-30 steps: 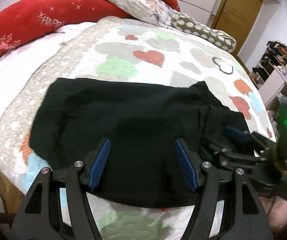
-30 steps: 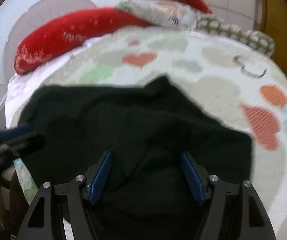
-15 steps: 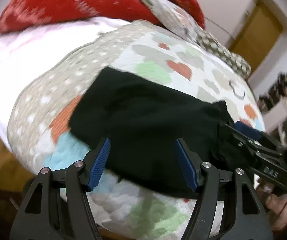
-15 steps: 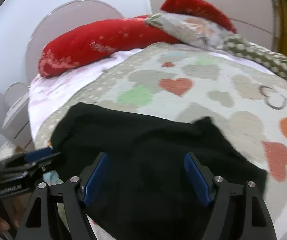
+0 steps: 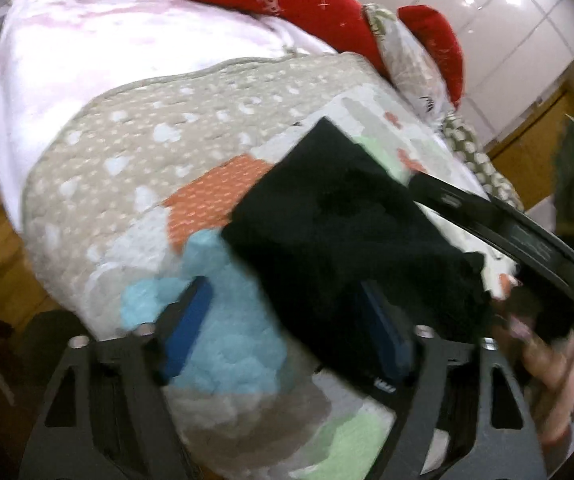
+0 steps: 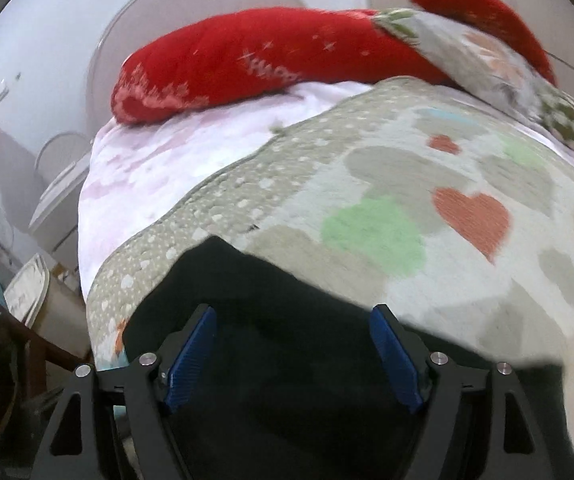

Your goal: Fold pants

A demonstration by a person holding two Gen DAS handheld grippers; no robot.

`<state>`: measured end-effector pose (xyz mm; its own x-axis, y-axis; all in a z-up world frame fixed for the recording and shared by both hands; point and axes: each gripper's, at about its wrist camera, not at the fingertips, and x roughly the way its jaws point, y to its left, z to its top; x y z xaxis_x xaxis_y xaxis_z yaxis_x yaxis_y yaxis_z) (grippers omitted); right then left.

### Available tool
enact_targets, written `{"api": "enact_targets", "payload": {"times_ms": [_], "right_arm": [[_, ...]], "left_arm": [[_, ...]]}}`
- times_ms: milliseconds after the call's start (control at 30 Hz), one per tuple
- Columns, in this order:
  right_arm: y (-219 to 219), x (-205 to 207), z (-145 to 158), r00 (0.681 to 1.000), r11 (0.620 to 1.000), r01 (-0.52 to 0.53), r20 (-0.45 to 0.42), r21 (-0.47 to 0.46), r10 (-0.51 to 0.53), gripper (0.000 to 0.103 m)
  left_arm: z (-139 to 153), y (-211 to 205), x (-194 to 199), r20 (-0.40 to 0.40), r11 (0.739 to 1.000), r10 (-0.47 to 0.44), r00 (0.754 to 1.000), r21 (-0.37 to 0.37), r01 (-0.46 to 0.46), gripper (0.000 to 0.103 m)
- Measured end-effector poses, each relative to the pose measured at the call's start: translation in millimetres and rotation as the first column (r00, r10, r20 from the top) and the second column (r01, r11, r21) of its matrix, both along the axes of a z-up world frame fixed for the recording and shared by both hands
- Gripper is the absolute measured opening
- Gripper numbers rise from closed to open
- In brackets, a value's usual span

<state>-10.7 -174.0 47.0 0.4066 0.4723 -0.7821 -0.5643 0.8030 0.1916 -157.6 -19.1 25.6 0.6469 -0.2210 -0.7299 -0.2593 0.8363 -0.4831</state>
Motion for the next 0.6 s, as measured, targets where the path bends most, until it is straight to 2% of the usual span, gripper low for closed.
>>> {"api": "enact_targets", "payload": {"times_ms": [33,133,233,300,333,367,400,433,467,500,600], "right_arm": [[9.7,5.4,-3.1,1.000,1.000,-0.018,-0.002,-0.018,0.018,0.082],[37.6,21.1,-18.3,0.996,0.995,-0.084,-0.019,-0.056,0.083,0.082],[52.4,35.8,-41.0,0.989,0.994,-0.109,-0.103,0.016,0.110,0.083],[52.9,39.0,-52.0,0.989,0.994,-0.084,-0.113,0.071,0.091,0.079],[51.0,38.3,-51.9,0.991,0.994,-0.079,-0.106,0.079,0.087,0.069],[44.6,38.5,-47.6,0.990,0.990,-0.075,-0.114,0.117,0.088,0.051],[38.7,38.3,-43.2,0.987,0.985,-0.072,-0.129,0.158,0.093,0.046],[31.2,38.5,-37.8,0.986,0.980,-0.063,-0.140,0.190,0.091,0.040],[22.3,37.7,-30.9,0.985,0.974,-0.058,-0.145,0.220,0.091,0.036],[14.9,35.5,-23.1,0.986,0.968,-0.048,-0.146,0.245,0.086,0.035],[-25.8,18.5,12.0,0.994,0.939,-0.008,-0.098,0.345,0.045,0.033]], "left_arm": [[-1.0,-0.3,2.4,0.016,1.000,-0.006,1.000,-0.020,0.007,0.091],[-5.3,-0.6,10.7,0.031,1.000,-0.014,0.999,-0.026,0.014,0.091],[-6.7,0.4,17.2,0.046,0.999,-0.016,0.999,-0.029,0.018,0.091],[-5.9,-0.2,19.9,0.059,0.999,-0.025,0.998,-0.023,0.027,0.091],[-4.7,-0.8,20.6,0.067,0.999,-0.030,0.997,-0.015,0.031,0.083],[-3.4,-1.4,20.9,0.067,0.999,-0.031,0.997,-0.003,0.032,0.066],[-1.6,-1.8,20.8,0.068,0.999,-0.033,0.997,0.008,0.033,0.057],[0.9,-2.5,20.6,0.072,0.999,-0.046,0.996,0.001,0.046,0.042],[5.8,-4.4,19.8,0.079,0.998,-0.060,0.995,-0.006,0.060,0.037],[12.1,-7.3,18.0,0.096,0.997,-0.073,0.993,-0.003,0.073,0.037],[48.9,-33.9,2.6,0.210,0.986,-0.162,0.964,0.084,0.147,0.037]]}}
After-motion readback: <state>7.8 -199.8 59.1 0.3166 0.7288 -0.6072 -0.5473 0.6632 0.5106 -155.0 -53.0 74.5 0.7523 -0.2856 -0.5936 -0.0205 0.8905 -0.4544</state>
